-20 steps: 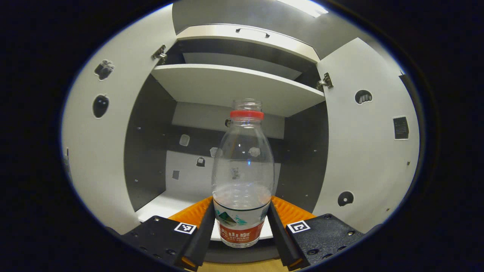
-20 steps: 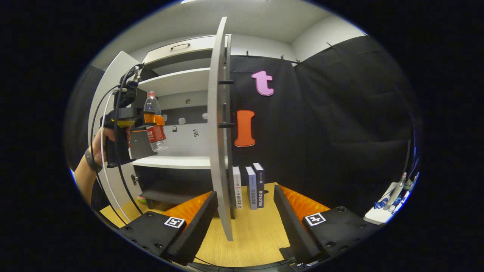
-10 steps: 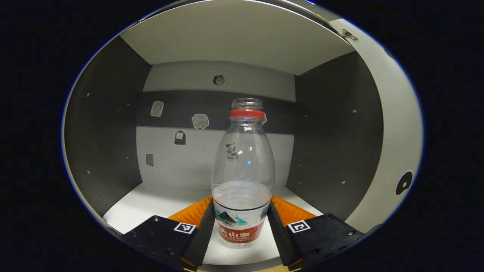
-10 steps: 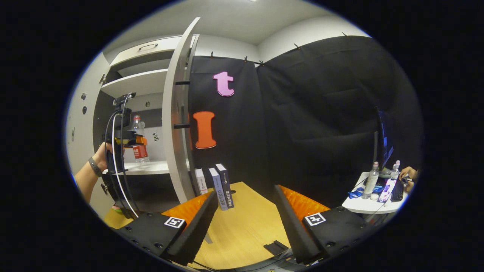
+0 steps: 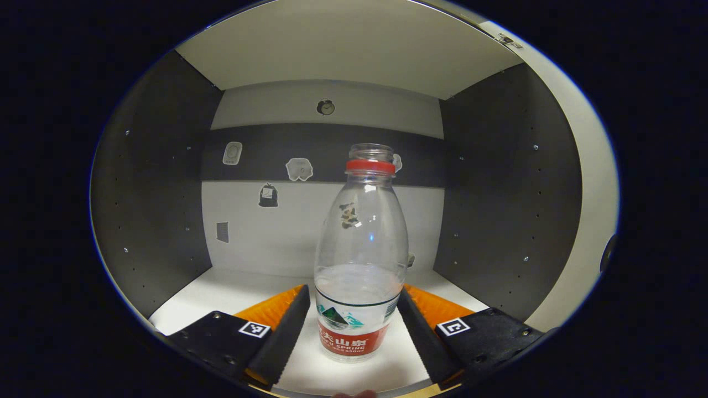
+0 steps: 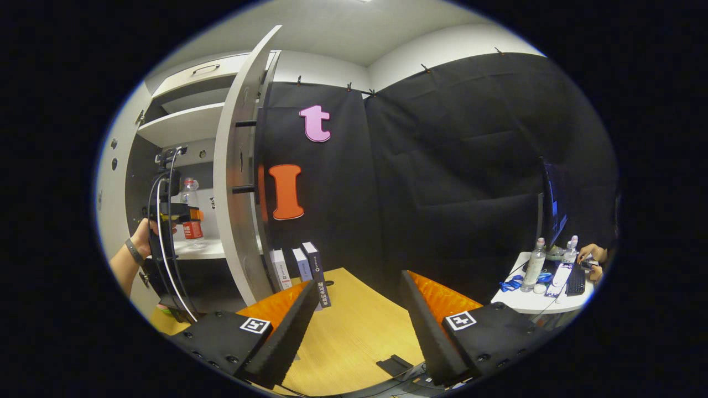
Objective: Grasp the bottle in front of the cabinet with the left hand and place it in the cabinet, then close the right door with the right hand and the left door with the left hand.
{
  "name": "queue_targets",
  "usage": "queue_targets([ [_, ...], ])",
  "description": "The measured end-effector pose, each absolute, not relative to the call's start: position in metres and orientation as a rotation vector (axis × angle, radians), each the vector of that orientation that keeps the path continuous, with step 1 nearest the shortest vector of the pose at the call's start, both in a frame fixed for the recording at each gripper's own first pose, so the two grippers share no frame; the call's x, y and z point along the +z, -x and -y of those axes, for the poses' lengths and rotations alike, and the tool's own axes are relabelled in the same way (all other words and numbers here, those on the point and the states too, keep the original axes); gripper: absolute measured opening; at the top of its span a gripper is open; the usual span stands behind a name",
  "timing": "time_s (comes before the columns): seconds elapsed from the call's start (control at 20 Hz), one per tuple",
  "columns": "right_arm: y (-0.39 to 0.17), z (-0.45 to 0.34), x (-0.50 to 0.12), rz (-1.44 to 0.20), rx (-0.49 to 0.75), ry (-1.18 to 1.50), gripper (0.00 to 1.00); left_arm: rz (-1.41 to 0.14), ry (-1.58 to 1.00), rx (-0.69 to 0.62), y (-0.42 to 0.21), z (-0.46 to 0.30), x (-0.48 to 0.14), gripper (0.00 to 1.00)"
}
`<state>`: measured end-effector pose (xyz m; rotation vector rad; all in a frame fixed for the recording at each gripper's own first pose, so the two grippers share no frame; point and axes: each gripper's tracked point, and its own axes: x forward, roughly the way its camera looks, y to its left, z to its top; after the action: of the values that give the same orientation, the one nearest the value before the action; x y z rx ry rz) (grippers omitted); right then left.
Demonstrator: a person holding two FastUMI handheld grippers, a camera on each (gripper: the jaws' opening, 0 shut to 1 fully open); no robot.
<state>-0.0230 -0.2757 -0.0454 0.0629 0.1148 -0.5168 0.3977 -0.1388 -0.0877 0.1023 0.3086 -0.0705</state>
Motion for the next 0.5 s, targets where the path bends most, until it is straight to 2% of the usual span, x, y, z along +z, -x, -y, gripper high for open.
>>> queue_targets([
  [0.1, 0.02, 0.274, -0.044, -0.113, -0.498, -0.062, 0.99, -0.259, -0.085, -0.073, -0.394, 0.139, -0.077, 0.98],
  [0.3, 0.014, 0.271, -0.047, -0.127, -0.461, -0.086, 0.99, -0.143, -0.031, -0.106, -0.37, 0.146, -0.041, 0.94],
  [0.35, 0.011, 0.267, -0.044, -0.116, -0.437, -0.099, 0.99, -0.125, -0.024, -0.101, -0.36, 0.148, -0.032, 0.94],
  [0.4, 0.008, 0.261, -0.038, -0.103, -0.404, -0.103, 0.94, -0.109, -0.015, -0.096, -0.348, 0.148, -0.024, 0.94],
  [0.5, 0.003, 0.256, -0.03, -0.095, -0.343, -0.102, 0.97, -0.071, 0.007, -0.085, -0.316, 0.149, -0.004, 0.94],
])
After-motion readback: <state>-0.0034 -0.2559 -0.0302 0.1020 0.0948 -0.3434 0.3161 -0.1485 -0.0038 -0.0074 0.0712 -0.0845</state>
